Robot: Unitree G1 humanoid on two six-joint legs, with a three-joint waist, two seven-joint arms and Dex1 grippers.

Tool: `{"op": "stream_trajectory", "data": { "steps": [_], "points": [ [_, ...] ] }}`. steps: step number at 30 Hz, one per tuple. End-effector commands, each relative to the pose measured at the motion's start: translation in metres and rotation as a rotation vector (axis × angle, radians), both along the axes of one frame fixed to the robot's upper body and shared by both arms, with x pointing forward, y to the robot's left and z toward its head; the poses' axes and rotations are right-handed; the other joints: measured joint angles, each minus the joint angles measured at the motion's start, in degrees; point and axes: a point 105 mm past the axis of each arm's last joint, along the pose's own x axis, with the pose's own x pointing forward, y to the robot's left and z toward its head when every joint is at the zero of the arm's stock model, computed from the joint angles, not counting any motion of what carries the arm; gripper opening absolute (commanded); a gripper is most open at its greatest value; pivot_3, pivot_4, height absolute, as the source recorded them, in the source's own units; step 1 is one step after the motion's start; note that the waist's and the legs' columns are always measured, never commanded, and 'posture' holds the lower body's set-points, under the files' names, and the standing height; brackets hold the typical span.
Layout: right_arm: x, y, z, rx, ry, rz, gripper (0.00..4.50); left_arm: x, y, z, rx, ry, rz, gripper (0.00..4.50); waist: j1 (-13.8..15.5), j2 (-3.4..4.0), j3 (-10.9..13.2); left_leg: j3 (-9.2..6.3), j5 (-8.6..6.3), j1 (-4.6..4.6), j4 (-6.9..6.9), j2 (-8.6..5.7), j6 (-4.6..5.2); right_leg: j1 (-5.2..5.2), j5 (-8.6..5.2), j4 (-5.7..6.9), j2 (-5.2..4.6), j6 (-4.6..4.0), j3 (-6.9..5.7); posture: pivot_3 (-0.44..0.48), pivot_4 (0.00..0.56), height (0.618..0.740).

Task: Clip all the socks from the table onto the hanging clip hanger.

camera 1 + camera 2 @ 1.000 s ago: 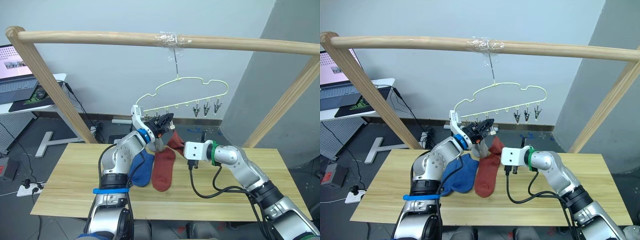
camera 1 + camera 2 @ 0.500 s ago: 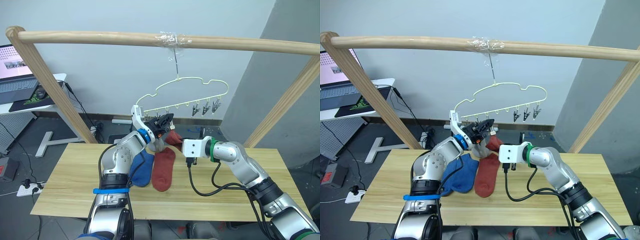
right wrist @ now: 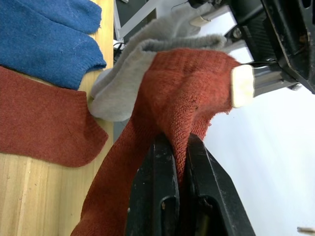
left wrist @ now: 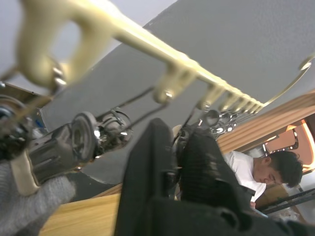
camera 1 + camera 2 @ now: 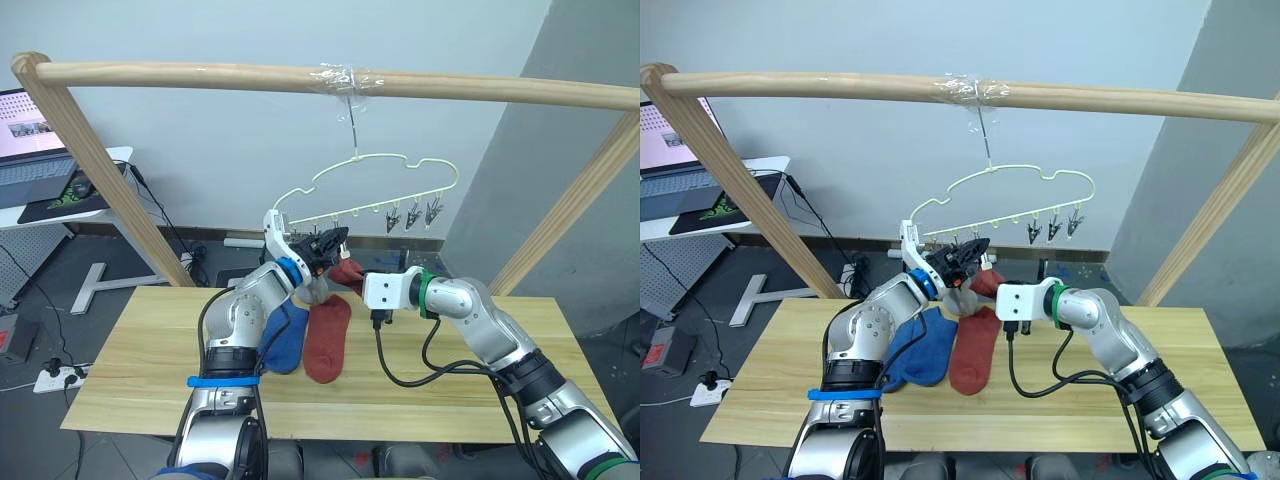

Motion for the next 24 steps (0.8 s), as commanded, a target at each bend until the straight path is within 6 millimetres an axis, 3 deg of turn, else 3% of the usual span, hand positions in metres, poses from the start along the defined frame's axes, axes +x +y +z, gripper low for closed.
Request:
{"op": "stream_trajectory", "data": {
  "steps": [1, 8, 12, 15, 18, 21, 24],
  "points": [
    [0.002, 0.001, 0.018, 0.046, -0.050, -0.004, 0.00, -0.001, -0.003, 0.011, -0.021, -0.039, -0.022, 1.98, 0.00, 0.00, 0.00, 0.00, 0.00, 0.00, 0.00, 0.00, 0.00, 0.00, 0.00, 0.00, 0.00, 0.00, 0.00, 0.059, 0.069, 0.740],
    [0.009, -0.003, 0.009, 0.149, 0.020, -0.080, 0.00, -0.010, 0.009, 0.023, -0.034, -0.057, -0.058, 4.11, -0.03, 0.00, 0.00, 0.00, 0.00, 0.00, -0.01, 0.00, 0.00, -0.01, 0.00, 0.01, 0.00, 0.00, 0.00, 0.067, 0.061, 0.740],
    [0.011, -0.003, 0.006, 0.281, 0.122, -0.140, 0.00, -0.021, 0.022, 0.025, 0.037, -0.070, -0.082, 4.11, -0.14, 0.00, 0.00, -0.01, 0.00, -0.01, -0.02, 0.01, 0.00, -0.04, 0.00, 0.03, 0.00, -0.01, 0.00, 0.075, 0.061, 0.740],
    [0.011, -0.004, 0.003, 0.422, 0.238, -0.191, 0.73, -0.035, 0.039, 0.029, 0.096, -0.087, -0.106, 4.14, -0.18, 0.00, 0.00, -0.02, 0.00, 0.00, -0.02, 0.01, 0.00, -0.03, 0.00, 0.05, 0.00, -0.01, -0.01, 0.088, 0.060, 0.740],
    [0.010, -0.008, -0.002, 0.632, 0.408, -0.286, 1.81, -0.053, 0.047, 0.026, 0.234, -0.143, -0.158, 4.14, -0.02, 0.00, 0.00, -0.07, 0.00, 0.00, -0.08, 0.04, 0.00, -0.03, -0.01, 0.05, 0.01, -0.02, -0.06, 0.125, 0.056, 0.740],
    [0.007, -0.014, -0.002, 0.691, 0.441, -0.322, 2.91, -0.055, 0.054, 0.019, 0.223, -0.106, -0.128, 4.14, 0.93, 0.00, 0.00, -0.09, 0.00, -0.06, -0.07, -0.01, -0.01, -0.02, -0.02, 0.03, -0.08, -0.04, -0.16, 0.125, 0.056, 0.740],
    [0.001, -0.027, 0.007, 0.859, 0.461, -0.433, 3.94, -0.064, 0.058, 0.012, 0.317, -0.159, -0.128, 4.14, 1.48, 0.00, 0.00, -0.07, 0.00, -0.06, -0.03, -0.01, -0.01, -0.03, -0.03, 0.02, -0.08, -0.01, -0.16, 0.142, 0.053, 0.740]
  ]
}}
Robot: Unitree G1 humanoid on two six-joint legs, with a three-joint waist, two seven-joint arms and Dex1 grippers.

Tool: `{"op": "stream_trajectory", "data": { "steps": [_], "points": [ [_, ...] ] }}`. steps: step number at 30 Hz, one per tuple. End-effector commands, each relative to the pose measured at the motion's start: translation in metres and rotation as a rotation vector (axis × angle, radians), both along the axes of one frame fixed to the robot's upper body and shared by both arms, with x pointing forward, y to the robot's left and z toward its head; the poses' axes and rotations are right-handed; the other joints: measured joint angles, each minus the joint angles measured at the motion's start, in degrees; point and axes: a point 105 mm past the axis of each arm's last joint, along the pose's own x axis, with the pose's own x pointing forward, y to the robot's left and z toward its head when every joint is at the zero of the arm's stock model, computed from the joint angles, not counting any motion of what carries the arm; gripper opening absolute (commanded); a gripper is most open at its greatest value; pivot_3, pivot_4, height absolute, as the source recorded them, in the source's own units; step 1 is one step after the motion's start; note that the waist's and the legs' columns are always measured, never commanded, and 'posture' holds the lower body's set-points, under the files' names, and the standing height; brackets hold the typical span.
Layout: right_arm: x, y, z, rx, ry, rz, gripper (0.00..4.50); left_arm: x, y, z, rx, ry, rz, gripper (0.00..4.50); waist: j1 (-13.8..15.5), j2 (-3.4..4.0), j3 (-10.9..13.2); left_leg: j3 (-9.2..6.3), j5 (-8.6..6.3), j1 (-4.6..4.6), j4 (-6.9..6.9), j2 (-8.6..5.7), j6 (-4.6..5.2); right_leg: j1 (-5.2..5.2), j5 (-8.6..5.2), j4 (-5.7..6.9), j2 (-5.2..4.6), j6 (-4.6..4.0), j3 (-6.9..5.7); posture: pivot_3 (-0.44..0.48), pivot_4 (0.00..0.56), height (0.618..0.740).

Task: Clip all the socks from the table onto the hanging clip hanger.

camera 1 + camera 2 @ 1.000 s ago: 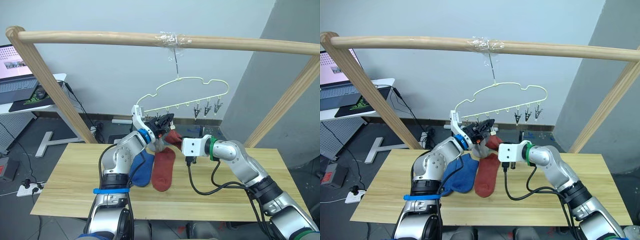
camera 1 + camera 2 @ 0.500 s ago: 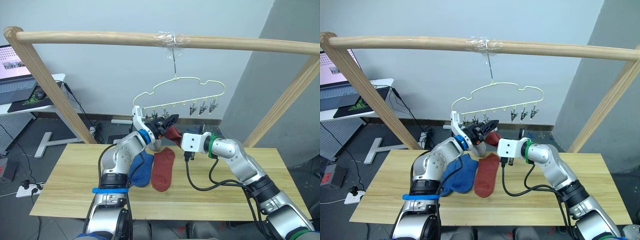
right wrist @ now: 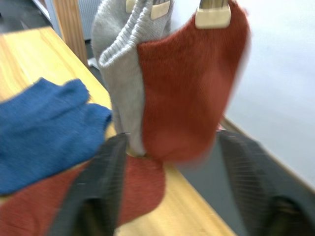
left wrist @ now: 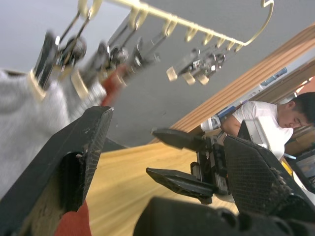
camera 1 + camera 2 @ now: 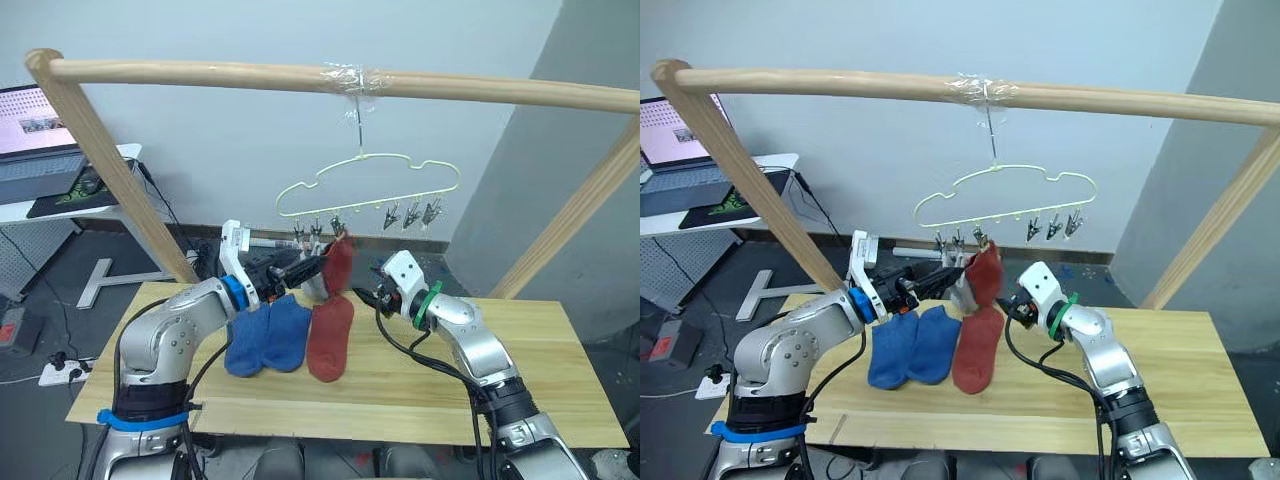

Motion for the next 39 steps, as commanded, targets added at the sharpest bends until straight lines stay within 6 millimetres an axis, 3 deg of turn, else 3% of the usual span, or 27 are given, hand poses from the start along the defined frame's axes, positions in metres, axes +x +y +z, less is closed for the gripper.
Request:
{"op": "stream_trajectory", "data": {
  "steps": [1, 5, 8, 12, 22, 31, 39],
  "points": [
    [-0.004, -0.017, 0.032, 0.208, -0.020, -0.163, 4.25, -0.012, -0.003, 0.005, 0.084, -0.106, -0.038, 4.14, 0.26, 0.00, 0.00, -0.01, 0.00, 0.01, -0.04, 0.02, 0.00, 0.00, -0.02, 0.01, 0.01, -0.03, -0.01, 0.142, 0.053, 0.740],
    [-0.008, -0.021, 0.045, 0.250, -0.046, -0.239, 4.25, -0.019, -0.005, 0.002, 0.170, -0.185, -0.093, 4.14, 0.42, 0.01, 0.00, -0.02, 0.00, 0.00, -0.09, 0.04, 0.00, -0.07, -0.07, 0.03, 0.02, -0.09, -0.06, 0.149, 0.046, 0.740],
    [-0.004, -0.026, 0.064, 0.261, -0.127, -0.333, 3.62, -0.022, -0.014, 0.010, 0.199, -0.296, -0.142, 4.14, 0.43, 0.02, -0.01, 0.01, 0.00, 0.00, -0.08, 0.04, -0.01, -0.08, -0.18, 0.03, 0.02, 0.07, -0.03, 0.144, 0.046, 0.740],
    [-0.003, -0.022, 0.071, 0.245, -0.160, -0.361, 2.20, -0.022, -0.019, 0.018, 0.202, -0.387, -0.166, 4.14, 0.42, 0.03, -0.03, 0.04, 0.00, -0.01, -0.09, 0.04, -0.01, -0.09, -0.19, 0.02, 0.02, 0.06, 0.00, 0.138, 0.042, 0.740],
    [0.013, -0.016, 0.083, 0.317, -0.178, -0.445, 2.20, -0.008, -0.020, 0.024, 0.200, -0.444, -0.163, 4.14, 0.21, 0.03, -0.05, 0.07, 0.00, -0.05, -0.13, 0.04, 0.00, -0.17, -0.20, 0.03, 0.02, 0.04, 0.03, 0.111, 0.045, 0.740],
    [0.030, -0.014, 0.086, 0.414, -0.114, -0.512, 2.20, -0.011, -0.022, 0.029, 0.174, -0.450, -0.164, 4.14, 0.21, 0.03, -0.04, 0.07, 0.00, -0.08, -0.15, 0.04, 0.00, -0.21, -0.08, 0.06, 0.02, -0.16, 0.02, 0.127, 0.053, 0.740],
    [0.036, 0.003, 0.094, 0.421, -0.120, -0.442, 2.20, -0.020, -0.025, 0.039, 0.140, -0.481, -0.174, 4.14, 0.24, 0.04, -0.04, 0.07, -0.01, -0.08, -0.17, 0.05, 0.01, -0.22, -0.07, 0.06, 0.02, -0.17, 0.02, 0.147, 0.063, 0.740]
  ]
}}
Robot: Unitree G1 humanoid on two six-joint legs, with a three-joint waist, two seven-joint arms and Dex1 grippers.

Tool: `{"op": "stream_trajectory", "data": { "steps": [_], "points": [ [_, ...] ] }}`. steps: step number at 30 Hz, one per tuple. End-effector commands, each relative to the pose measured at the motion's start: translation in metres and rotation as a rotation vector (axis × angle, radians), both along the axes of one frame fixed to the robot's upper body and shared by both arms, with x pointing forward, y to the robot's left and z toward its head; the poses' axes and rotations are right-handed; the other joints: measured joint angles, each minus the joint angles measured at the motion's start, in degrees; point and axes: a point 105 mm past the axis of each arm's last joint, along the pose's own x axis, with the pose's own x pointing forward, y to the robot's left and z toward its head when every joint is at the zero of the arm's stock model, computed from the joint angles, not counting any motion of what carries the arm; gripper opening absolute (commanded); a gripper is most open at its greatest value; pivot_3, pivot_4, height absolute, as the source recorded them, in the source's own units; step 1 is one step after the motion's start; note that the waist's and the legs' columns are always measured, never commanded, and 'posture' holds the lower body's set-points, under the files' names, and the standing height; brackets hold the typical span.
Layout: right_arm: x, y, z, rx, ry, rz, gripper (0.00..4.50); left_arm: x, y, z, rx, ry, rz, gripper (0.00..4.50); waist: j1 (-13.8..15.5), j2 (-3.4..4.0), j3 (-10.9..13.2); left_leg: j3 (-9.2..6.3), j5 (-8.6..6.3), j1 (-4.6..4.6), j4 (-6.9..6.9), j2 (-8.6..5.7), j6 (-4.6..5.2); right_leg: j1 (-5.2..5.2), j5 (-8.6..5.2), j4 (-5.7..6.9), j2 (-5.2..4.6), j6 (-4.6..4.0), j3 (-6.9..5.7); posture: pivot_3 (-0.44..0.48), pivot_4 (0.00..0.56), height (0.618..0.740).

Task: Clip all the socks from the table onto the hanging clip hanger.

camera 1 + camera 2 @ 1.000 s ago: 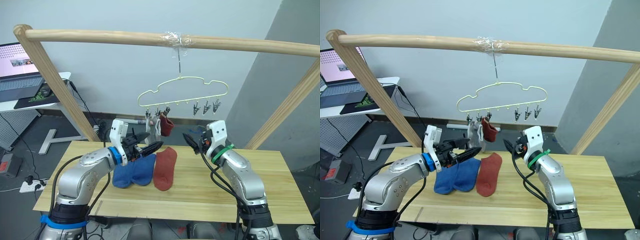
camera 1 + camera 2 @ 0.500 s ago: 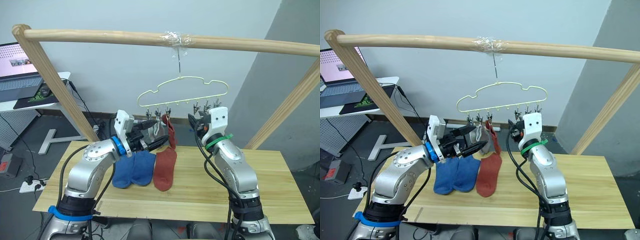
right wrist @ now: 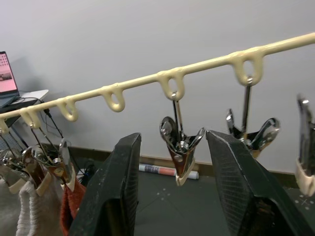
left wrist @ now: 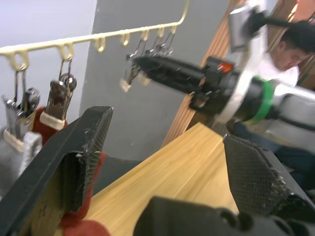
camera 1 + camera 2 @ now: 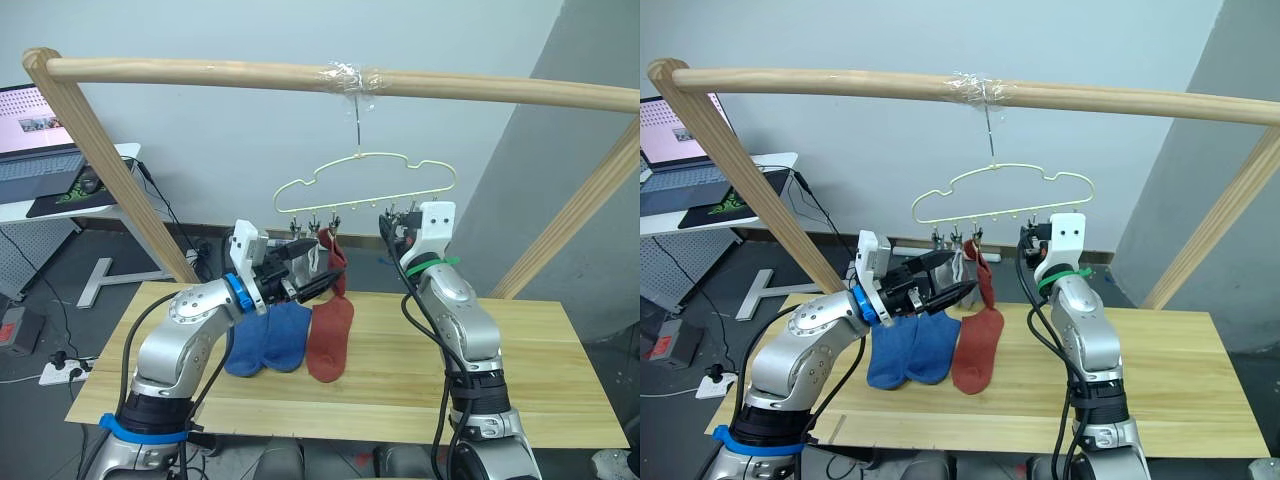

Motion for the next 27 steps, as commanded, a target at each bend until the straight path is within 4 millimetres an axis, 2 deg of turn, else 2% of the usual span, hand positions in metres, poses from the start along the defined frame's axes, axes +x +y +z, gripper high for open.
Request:
{"op": "stream_trajectory", "data": {
  "steps": [1, 9, 17, 27],
  "points": [
    [0.002, 0.012, 0.021, 0.024, -0.070, 0.046, 2.20, -0.004, 0.000, 0.016, -0.023, -0.060, -0.003, 4.14, 0.01, 0.00, 0.00, 0.00, 0.00, 0.00, 0.00, 0.00, 0.00, 0.00, 0.00, 0.00, 0.00, 0.00, 0.00, 0.147, 0.063, 0.740],
    [0.006, 0.020, 0.023, 0.040, -0.075, 0.072, 2.20, -0.007, -0.004, 0.029, -0.049, -0.096, -0.005, 4.14, 0.06, 0.01, 0.01, 0.00, 0.00, -0.01, 0.00, 0.00, 0.00, 0.00, 0.00, 0.00, 0.00, 0.00, 0.00, 0.158, 0.066, 0.740],
    [0.009, 0.016, 0.023, 0.033, -0.080, 0.066, 2.20, -0.003, -0.004, 0.040, -0.085, -0.116, 0.020, 4.14, 0.14, 0.01, 0.00, -0.01, 0.00, 0.00, -0.01, 0.00, 0.00, 0.00, 0.00, 0.01, 0.00, 0.00, -0.01, 0.166, 0.065, 0.740],
    [0.012, 0.013, 0.022, 0.024, -0.081, 0.060, 2.20, -0.002, -0.006, 0.042, -0.088, -0.124, 0.013, 4.14, 0.13, 0.02, 0.02, 0.00, 0.00, 0.00, -0.05, 0.00, 0.00, -0.02, 0.00, 0.00, 0.00, 0.00, 0.00, 0.160, 0.074, 0.740]
  ]
}}
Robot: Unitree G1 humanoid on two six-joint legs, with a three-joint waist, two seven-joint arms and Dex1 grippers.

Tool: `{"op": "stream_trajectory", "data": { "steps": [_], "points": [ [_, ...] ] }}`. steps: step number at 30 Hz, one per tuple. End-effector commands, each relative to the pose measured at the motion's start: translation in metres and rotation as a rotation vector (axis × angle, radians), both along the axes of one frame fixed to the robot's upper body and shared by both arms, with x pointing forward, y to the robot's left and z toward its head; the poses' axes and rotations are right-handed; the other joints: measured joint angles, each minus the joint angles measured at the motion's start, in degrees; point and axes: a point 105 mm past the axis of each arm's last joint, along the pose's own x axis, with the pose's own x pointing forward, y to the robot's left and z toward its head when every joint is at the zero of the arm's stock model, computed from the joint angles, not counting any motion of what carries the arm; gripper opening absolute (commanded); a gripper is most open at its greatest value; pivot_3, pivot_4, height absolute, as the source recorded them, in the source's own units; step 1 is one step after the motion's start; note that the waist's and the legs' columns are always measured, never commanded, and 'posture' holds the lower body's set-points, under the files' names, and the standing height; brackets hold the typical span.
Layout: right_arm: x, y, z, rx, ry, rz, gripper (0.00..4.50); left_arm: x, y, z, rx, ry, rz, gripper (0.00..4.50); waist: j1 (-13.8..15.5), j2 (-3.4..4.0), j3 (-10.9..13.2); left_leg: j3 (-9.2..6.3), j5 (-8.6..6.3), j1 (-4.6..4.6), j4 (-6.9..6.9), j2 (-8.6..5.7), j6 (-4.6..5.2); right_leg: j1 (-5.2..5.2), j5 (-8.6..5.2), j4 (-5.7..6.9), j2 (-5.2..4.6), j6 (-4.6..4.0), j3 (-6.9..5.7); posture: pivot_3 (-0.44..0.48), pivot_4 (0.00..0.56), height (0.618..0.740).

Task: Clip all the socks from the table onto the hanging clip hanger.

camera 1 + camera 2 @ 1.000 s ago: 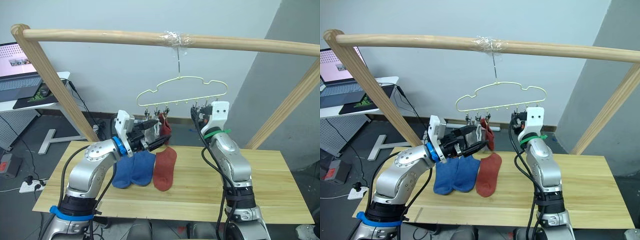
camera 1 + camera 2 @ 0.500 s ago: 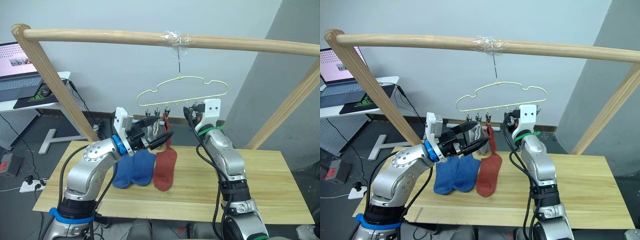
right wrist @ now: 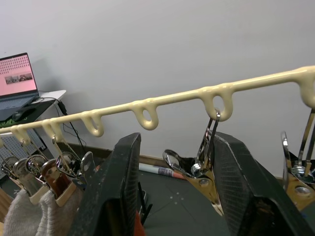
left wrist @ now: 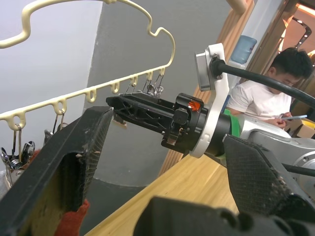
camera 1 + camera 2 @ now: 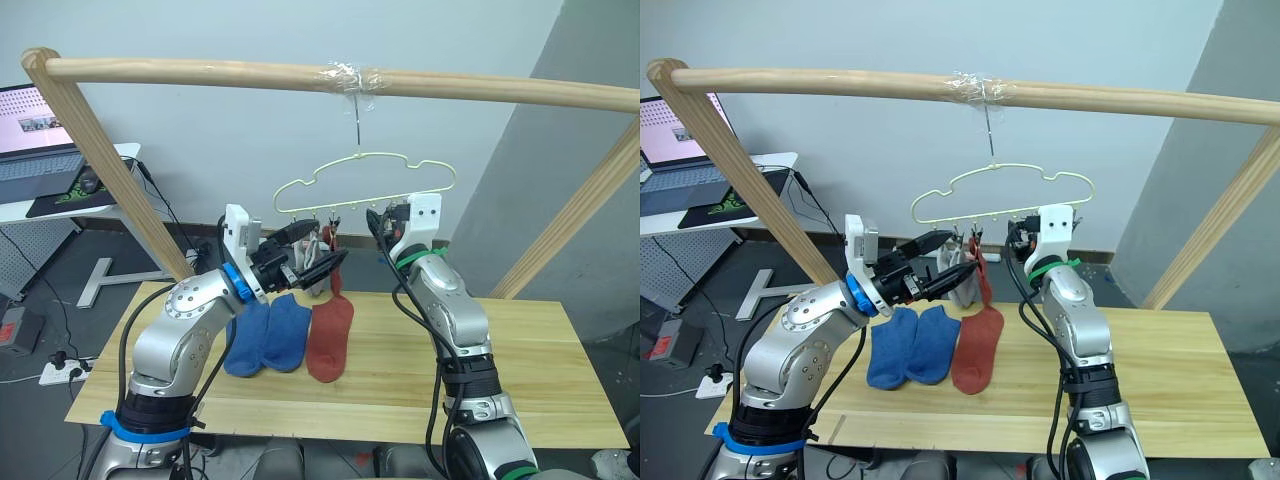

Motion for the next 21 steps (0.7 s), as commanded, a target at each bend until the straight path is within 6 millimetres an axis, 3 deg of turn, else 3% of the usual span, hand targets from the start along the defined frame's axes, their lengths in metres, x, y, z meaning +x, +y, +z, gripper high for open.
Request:
{"op": "stream_trajectory", "data": {
  "steps": [1, 8, 11, 14, 17, 21],
  "points": [
    [0.002, 0.001, 0.016, 0.020, -0.057, 0.008, 2.20, -0.003, -0.004, 0.017, -0.019, -0.062, -0.015, 4.14, 0.00, 0.00, 0.00, 0.00, 0.00, 0.00, 0.00, 0.00, 0.00, 0.00, 0.00, 0.00, 0.00, 0.00, 0.00, 0.160, 0.074, 0.740],
    [0.003, 0.003, 0.015, 0.011, -0.057, 0.016, 2.20, -0.004, -0.005, 0.018, -0.021, -0.064, -0.019, 4.14, 0.01, 0.00, 0.00, 0.00, 0.00, 0.00, -0.01, 0.00, 0.00, 0.00, 0.00, 0.00, 0.00, 0.00, 0.00, 0.164, 0.075, 0.740],
    [0.004, 0.002, 0.014, 0.009, -0.054, 0.011, 1.59, -0.004, -0.006, 0.019, -0.024, -0.066, -0.018, 4.14, 0.01, 0.00, 0.00, 0.00, 0.00, 0.00, 0.00, 0.00, 0.00, 0.00, 0.00, 0.00, 0.00, 0.00, 0.00, 0.164, 0.075, 0.740],
    [0.006, 0.000, 0.014, 0.009, -0.056, 0.000, 0.61, -0.004, -0.007, 0.019, -0.024, -0.067, -0.018, 4.14, 0.02, 0.00, 0.00, 0.00, 0.00, 0.00, -0.01, 0.00, 0.00, 0.00, 0.00, -0.01, 0.00, 0.00, 0.00, 0.168, 0.076, 0.740],
    [0.007, -0.003, 0.014, 0.016, -0.057, -0.012, 0.03, -0.005, -0.007, 0.018, -0.019, -0.066, -0.018, 4.14, 0.01, 0.01, 0.01, 0.00, 0.00, 0.00, -0.01, 0.00, 0.00, -0.01, 0.00, -0.01, 0.00, 0.00, 0.00, 0.167, 0.078, 0.740],
    [0.007, -0.006, 0.014, 0.021, -0.056, -0.015, 0.01, -0.006, -0.010, 0.009, -0.002, -0.045, -0.016, 4.14, 0.00, 0.01, 0.01, 0.00, 0.00, 0.00, -0.02, 0.00, 0.00, -0.01, 0.00, -0.01, 0.00, 0.00, 0.01, 0.161, 0.078, 0.740]
  ]
}}
